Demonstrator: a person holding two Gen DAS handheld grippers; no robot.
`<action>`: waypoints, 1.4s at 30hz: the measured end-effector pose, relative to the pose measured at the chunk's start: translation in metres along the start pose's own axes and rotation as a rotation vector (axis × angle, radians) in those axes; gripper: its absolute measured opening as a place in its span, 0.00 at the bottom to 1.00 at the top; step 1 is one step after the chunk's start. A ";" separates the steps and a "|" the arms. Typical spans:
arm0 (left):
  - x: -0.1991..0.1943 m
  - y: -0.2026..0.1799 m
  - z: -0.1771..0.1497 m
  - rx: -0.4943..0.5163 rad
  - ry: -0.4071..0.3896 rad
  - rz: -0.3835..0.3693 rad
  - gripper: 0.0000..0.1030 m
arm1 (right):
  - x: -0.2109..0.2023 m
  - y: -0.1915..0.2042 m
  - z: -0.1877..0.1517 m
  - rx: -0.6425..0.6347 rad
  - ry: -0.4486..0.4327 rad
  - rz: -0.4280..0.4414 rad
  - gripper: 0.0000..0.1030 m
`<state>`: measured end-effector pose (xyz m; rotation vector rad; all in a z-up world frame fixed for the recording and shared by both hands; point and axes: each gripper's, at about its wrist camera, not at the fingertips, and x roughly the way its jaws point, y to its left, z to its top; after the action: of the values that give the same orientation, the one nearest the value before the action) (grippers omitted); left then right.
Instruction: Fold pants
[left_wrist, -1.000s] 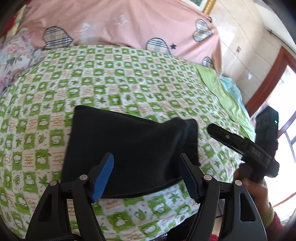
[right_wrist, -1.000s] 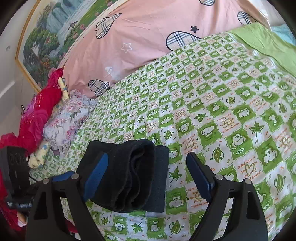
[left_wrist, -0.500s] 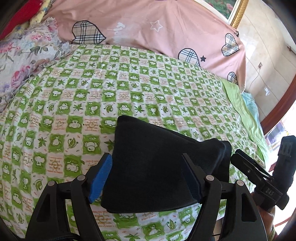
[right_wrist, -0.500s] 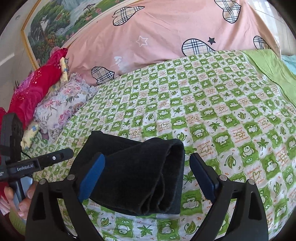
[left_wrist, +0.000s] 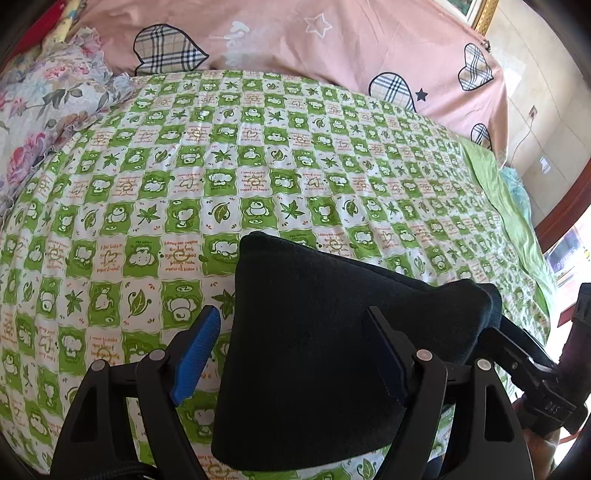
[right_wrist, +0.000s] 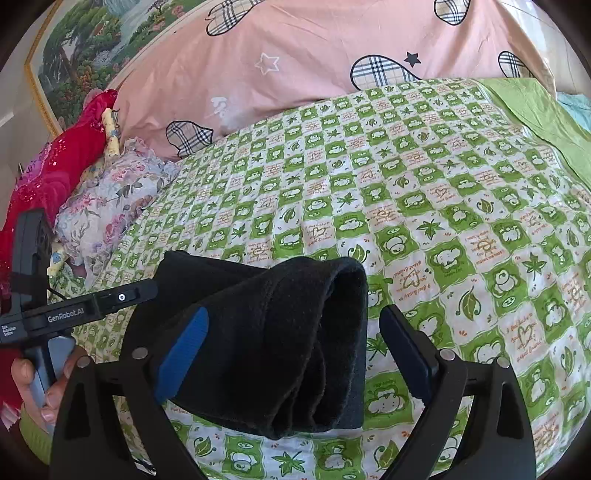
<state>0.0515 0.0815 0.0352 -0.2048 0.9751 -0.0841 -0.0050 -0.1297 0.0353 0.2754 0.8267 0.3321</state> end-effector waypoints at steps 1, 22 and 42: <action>0.001 0.000 0.000 0.000 0.002 0.004 0.77 | 0.003 0.000 -0.001 0.000 0.006 -0.001 0.91; 0.052 0.029 0.016 -0.073 0.082 0.116 0.77 | 0.036 -0.027 -0.023 -0.041 0.107 -0.059 0.91; 0.013 0.034 -0.009 -0.068 0.058 0.035 0.76 | 0.036 -0.043 -0.027 0.120 0.130 0.147 0.85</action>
<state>0.0503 0.1112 0.0130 -0.2487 1.0402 -0.0252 0.0054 -0.1518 -0.0217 0.4313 0.9584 0.4417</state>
